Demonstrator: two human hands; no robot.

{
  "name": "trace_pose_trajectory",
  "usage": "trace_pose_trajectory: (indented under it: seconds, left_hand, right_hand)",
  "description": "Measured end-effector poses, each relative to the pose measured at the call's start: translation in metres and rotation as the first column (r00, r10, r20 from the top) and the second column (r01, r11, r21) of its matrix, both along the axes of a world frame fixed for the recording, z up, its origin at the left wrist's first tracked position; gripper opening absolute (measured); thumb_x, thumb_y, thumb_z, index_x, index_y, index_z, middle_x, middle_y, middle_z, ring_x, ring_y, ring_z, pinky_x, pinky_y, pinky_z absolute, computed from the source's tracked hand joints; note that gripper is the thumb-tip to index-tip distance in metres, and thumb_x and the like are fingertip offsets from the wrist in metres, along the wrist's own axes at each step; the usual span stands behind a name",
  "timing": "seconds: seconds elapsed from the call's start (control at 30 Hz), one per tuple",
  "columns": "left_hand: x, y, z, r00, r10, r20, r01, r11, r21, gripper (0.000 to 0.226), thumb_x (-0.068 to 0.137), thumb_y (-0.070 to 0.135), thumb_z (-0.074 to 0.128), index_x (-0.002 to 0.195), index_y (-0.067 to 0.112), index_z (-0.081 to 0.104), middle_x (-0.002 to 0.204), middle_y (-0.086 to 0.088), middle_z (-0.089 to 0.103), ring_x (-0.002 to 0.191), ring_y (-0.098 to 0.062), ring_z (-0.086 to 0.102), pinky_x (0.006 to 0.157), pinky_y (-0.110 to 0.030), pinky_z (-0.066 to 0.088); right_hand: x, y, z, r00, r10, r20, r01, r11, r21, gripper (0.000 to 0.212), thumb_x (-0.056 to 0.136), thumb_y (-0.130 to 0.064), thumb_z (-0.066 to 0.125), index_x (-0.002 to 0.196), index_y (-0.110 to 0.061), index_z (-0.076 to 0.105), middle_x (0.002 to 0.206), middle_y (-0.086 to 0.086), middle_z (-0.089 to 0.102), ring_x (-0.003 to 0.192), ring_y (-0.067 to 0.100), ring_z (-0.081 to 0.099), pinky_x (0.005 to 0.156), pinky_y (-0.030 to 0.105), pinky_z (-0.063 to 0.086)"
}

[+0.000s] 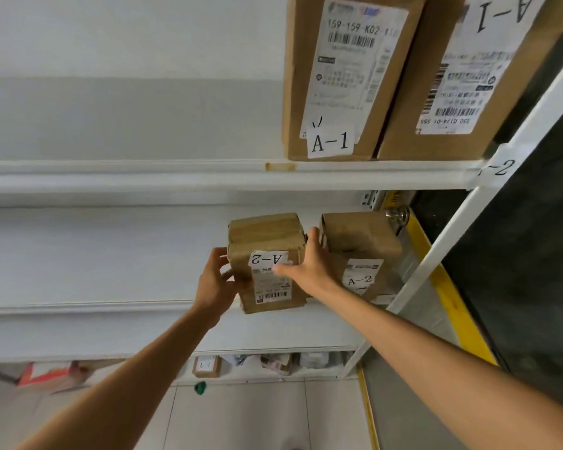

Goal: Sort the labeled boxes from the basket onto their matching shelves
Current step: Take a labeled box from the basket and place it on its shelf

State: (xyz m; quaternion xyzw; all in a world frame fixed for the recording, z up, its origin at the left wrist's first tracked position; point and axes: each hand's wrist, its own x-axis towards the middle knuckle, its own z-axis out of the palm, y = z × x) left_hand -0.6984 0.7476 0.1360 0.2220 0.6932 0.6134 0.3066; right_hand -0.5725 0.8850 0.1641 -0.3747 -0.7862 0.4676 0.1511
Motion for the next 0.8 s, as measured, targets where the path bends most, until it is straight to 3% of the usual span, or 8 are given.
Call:
trace_pose_trajectory:
  seconds: [0.07, 0.2, 0.23, 0.3, 0.4, 0.53, 0.73, 0.8]
  left_hand:
    - [0.003, 0.006, -0.012, 0.999, 0.036, -0.007, -0.037, 0.999, -0.026, 0.051, 0.077, -0.008, 0.069, 0.118, 0.012, 0.046, 0.114, -0.001, 0.059, 0.105, -0.028, 0.06, 0.065, -0.03, 0.06]
    - [0.001, 0.019, -0.023, 0.996, 0.046, -0.077, -0.051, 0.997, -0.057, 0.05, 0.078, 0.001, 0.073, 0.116, 0.018, 0.044, 0.103, 0.01, 0.059, 0.096, -0.021, 0.06, 0.053, -0.018, 0.055]
    - [0.0, 0.023, -0.024, 0.995, 0.044, -0.095, -0.05, 0.996, -0.07, 0.051, 0.077, 0.002, 0.075, 0.114, 0.019, 0.045, 0.1, 0.011, 0.06, 0.092, -0.019, 0.061, 0.052, -0.016, 0.054]
    - [-0.002, 0.03, -0.026, 0.992, 0.05, -0.114, -0.059, 0.995, -0.076, 0.053, 0.073, 0.002, 0.078, 0.111, 0.02, 0.045, 0.098, 0.01, 0.061, 0.088, -0.014, 0.061, 0.051, -0.016, 0.053]
    - [0.001, 0.039, -0.03, 0.988, 0.077, -0.136, -0.085, 0.995, -0.058, 0.051, 0.072, 0.0, 0.078, 0.107, 0.019, 0.047, 0.095, 0.011, 0.061, 0.083, -0.006, 0.06, 0.048, -0.015, 0.052]
    - [0.002, 0.053, -0.031, 0.979, 0.089, -0.183, -0.1, 0.994, -0.052, 0.048, 0.072, -0.003, 0.077, 0.103, 0.017, 0.046, 0.088, 0.01, 0.062, 0.079, -0.006, 0.061, 0.047, -0.013, 0.051]
    - [0.002, 0.053, -0.032, 0.983, -0.045, -0.177, 0.03, 0.996, -0.086, 0.062, 0.071, 0.001, 0.08, 0.118, 0.015, 0.043, 0.115, -0.002, 0.058, 0.101, -0.019, 0.057, 0.061, -0.018, 0.056]
    - [-0.006, 0.039, -0.029, 0.98, -0.08, -0.183, 0.052, 0.987, -0.152, 0.071, 0.069, 0.001, 0.081, 0.128, 0.011, 0.042, 0.117, -0.005, 0.056, 0.104, -0.021, 0.057, 0.072, -0.023, 0.057]
  right_hand:
    - [-0.003, 0.006, 0.001, 0.997, 0.034, 0.071, -0.036, 0.999, 0.024, 0.068, 0.069, -0.022, 0.083, 0.116, -0.012, 0.035, 0.106, 0.003, 0.055, 0.096, 0.019, 0.057, 0.065, 0.02, 0.047]
    - [-0.004, 0.012, 0.009, 0.97, 0.149, 0.194, -0.176, 0.976, 0.129, 0.07, 0.074, -0.015, 0.078, 0.129, -0.02, 0.036, 0.12, 0.001, 0.042, 0.098, 0.015, 0.048, 0.062, 0.017, 0.04]
    - [-0.004, 0.012, 0.01, 0.957, 0.172, 0.234, -0.213, 0.963, 0.164, 0.067, 0.076, -0.011, 0.076, 0.129, -0.022, 0.037, 0.122, 0.004, 0.041, 0.099, 0.016, 0.05, 0.067, 0.02, 0.045]
    - [-0.003, 0.01, 0.01, 0.935, 0.19, 0.301, -0.269, 0.931, 0.248, 0.067, 0.08, -0.002, 0.068, 0.137, -0.019, 0.036, 0.14, 0.013, 0.033, 0.122, 0.027, 0.045, 0.093, 0.032, 0.047]
    - [0.0, 0.007, 0.01, 0.893, 0.195, 0.407, -0.336, 0.889, 0.312, 0.083, 0.083, 0.009, 0.057, 0.151, -0.013, 0.015, 0.158, 0.018, -0.003, 0.146, 0.038, 0.003, 0.116, 0.04, 0.017]
    - [0.006, 0.009, 0.011, 0.854, 0.191, 0.484, -0.386, 0.857, 0.342, 0.091, 0.084, 0.005, 0.06, 0.152, -0.007, 0.001, 0.158, 0.019, -0.007, 0.146, 0.036, -0.008, 0.111, 0.032, -0.003]
    - [0.009, 0.013, 0.028, 0.831, 0.177, 0.527, -0.411, 0.834, 0.368, 0.084, 0.084, 0.002, 0.063, 0.152, -0.007, 0.014, 0.158, 0.014, 0.011, 0.144, 0.03, 0.018, 0.114, 0.037, 0.03]
    - [0.004, 0.001, 0.031, 0.848, 0.198, 0.491, -0.424, 0.809, 0.408, 0.08, 0.087, 0.003, 0.059, 0.152, -0.008, 0.014, 0.159, 0.011, 0.011, 0.145, 0.029, 0.015, 0.116, 0.039, 0.027]
